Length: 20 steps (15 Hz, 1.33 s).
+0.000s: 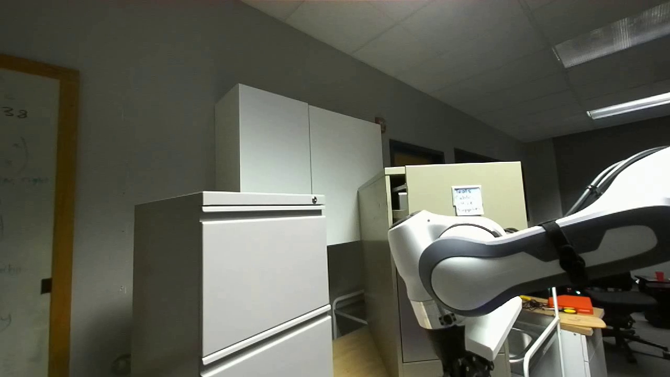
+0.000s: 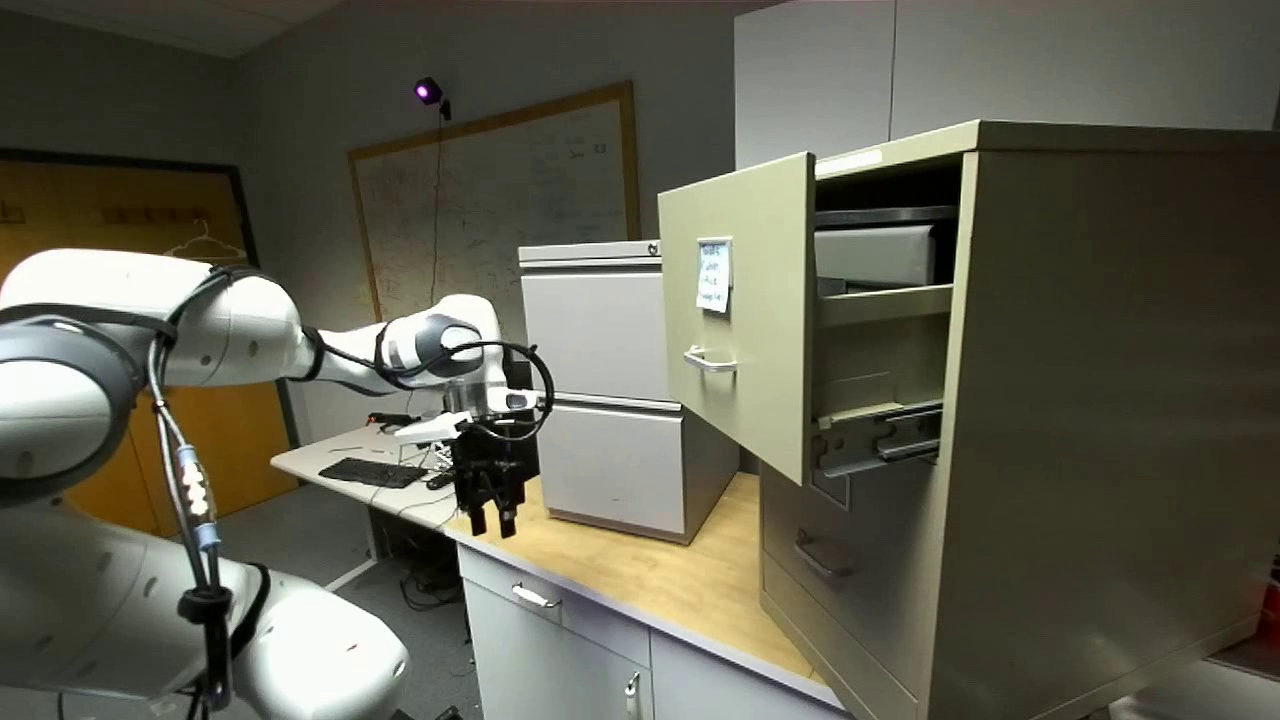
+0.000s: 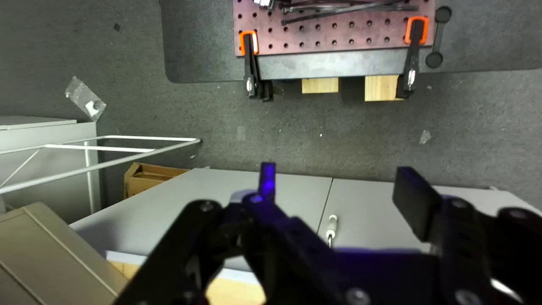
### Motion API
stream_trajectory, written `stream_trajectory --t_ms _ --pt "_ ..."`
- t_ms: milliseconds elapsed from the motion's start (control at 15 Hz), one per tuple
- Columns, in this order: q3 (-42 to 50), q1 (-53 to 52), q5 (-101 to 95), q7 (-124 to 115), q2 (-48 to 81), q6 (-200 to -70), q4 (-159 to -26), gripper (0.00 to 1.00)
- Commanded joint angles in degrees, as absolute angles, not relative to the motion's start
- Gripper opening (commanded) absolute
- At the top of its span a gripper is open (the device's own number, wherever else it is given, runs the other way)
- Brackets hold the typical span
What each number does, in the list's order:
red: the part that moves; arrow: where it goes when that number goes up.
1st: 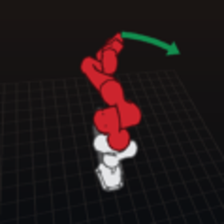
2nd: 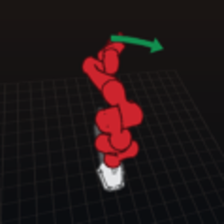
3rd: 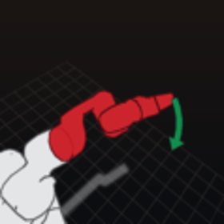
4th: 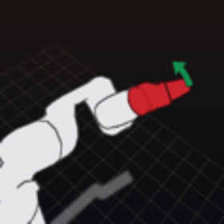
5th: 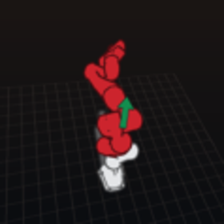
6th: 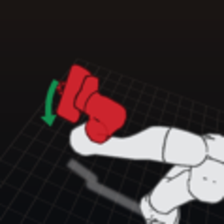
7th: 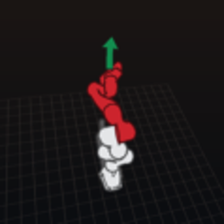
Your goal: Close the top drawer of the file cabinet on the right side
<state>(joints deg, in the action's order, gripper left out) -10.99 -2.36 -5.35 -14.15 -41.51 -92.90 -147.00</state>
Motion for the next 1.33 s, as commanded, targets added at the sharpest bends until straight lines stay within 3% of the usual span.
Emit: stream_trajectory --t_ms 0,400,800,1267 --pt "-13.11 -0.52 -10.14 -20.67 -42.60 -95.20 -144.30 0.45" --pt "-14.73 2.37 -18.41 -29.44 -47.47 -97.57 -142.45 0.01" --pt "-14.44 7.54 -26.08 -37.30 -52.64 -101.32 -142.38 0.00" --pt "-15.53 16.42 -36.49 -52.88 -49.58 -113.76 -141.11 0.00"
